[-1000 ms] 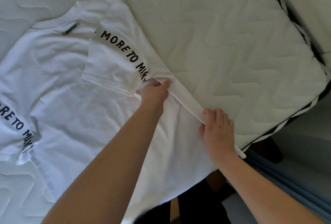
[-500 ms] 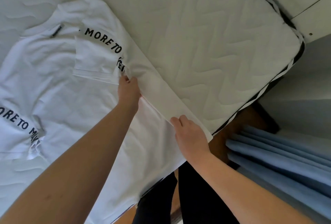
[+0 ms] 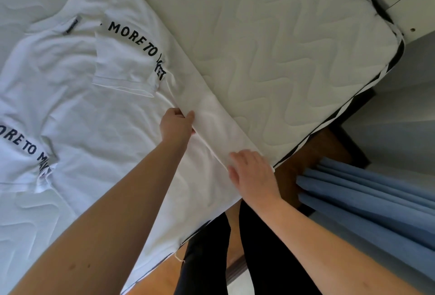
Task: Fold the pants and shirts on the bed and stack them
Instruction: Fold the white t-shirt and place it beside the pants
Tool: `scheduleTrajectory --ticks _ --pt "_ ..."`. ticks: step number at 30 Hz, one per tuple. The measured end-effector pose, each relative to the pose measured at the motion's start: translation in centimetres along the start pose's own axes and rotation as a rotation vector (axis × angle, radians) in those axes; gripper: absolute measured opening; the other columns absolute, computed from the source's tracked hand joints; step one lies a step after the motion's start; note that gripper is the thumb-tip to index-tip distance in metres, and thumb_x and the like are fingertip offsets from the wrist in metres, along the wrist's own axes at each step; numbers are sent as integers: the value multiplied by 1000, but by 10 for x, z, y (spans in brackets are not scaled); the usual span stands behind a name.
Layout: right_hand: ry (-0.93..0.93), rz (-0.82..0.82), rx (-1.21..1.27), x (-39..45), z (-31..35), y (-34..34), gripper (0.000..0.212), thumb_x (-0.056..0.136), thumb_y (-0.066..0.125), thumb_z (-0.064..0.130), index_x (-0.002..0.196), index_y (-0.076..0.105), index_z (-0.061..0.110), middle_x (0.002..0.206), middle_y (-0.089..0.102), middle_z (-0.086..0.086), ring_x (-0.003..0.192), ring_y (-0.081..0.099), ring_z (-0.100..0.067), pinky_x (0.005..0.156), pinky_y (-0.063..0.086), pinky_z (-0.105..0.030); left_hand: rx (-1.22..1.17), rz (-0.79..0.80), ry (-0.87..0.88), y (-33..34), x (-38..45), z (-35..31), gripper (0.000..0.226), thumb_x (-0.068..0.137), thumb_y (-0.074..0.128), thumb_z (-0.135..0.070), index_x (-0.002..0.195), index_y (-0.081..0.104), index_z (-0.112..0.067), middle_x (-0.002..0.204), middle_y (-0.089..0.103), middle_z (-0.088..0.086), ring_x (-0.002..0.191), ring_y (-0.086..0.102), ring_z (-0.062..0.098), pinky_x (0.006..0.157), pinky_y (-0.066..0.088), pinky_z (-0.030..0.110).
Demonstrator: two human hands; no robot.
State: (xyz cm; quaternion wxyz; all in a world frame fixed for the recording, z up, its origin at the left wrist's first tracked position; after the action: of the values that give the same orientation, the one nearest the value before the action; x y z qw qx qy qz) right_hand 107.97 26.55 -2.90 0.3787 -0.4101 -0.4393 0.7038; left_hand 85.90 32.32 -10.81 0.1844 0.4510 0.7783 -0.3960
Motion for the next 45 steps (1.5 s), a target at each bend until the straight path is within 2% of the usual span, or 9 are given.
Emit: scheduleTrajectory --ticks 2,5,10,17,25,30,36,40,45 --pt "220 -44 72 3 -43 -11 37 92 59 34 124 58 15 112 59 -10 100 56 -31 85 46 -44 -34 97 -63 11 -2 10 14 88 71 -23 91 62 -13 92 72 5 74 74 22 75 62 40" --pt "510 210 280 3 -98 12 39 94 57 44 124 52 20 116 56 -5 110 52 -28 95 42 -43 -184 190 -98 26 -9 14 18 85 76 -19 98 66 -12 103 72 8 93 72 26 83 60 39" --pt "462 468 384 3 -108 31 33 95 54 49 76 48 23 75 54 3 78 56 -23 64 39 -35 -198 176 -99 33 -19 19 16 88 73 -21 101 65 -18 105 71 5 96 70 24 86 59 39" --pt "579 237 447 -29 -113 25 31 96 53 50 90 51 20 79 63 -1 73 59 -23 63 48 -37 -240 215 -79 56 -56 37 10 88 73 -20 95 65 -23 98 74 2 88 73 21 71 62 36" --pt "373 -136 140 -16 -91 -17 28 92 64 37 107 62 14 98 60 -6 90 55 -27 74 41 -38 131 317 -71 62 -71 51 26 94 63 -30 82 66 -7 61 72 6 60 73 22 68 61 36" --pt "224 -185 167 -2 -54 -22 12 93 61 25 90 63 13 80 60 -4 75 56 -27 67 42 -37 76 383 -36 62 -80 50 8 92 65 -19 88 69 -14 68 74 4 67 74 18 63 60 29" --pt "114 -60 87 -2 -19 3 14 89 65 22 100 62 13 88 60 -5 76 56 -26 66 45 -38 416 429 -3 57 -85 52 39 99 49 -34 74 66 -8 60 72 0 57 71 15 65 60 33" --pt "138 111 -54 -3 -19 25 21 94 52 30 108 57 16 97 58 -4 86 57 -25 72 42 -37 534 236 123 34 -68 26 48 97 43 -52 72 64 -16 59 70 -3 51 66 12 62 56 30" --pt "182 176 -1 17 -16 24 22 97 43 28 103 59 15 98 61 -3 89 57 -24 74 38 -36 22 -26 96 -7 -26 -11 23 93 60 -39 103 61 -19 75 69 -8 58 67 3 70 58 25"
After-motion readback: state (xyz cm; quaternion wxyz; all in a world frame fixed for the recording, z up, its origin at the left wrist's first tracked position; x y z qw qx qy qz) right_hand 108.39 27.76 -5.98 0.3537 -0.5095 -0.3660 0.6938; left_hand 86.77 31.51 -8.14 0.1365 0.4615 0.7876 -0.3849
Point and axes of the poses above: each hand's wrist, its own x-axis towards the middle knuckle, its own y-axis out of the palm, z = x × y, the point moved 10 cm from there along x, towards the middle knuckle
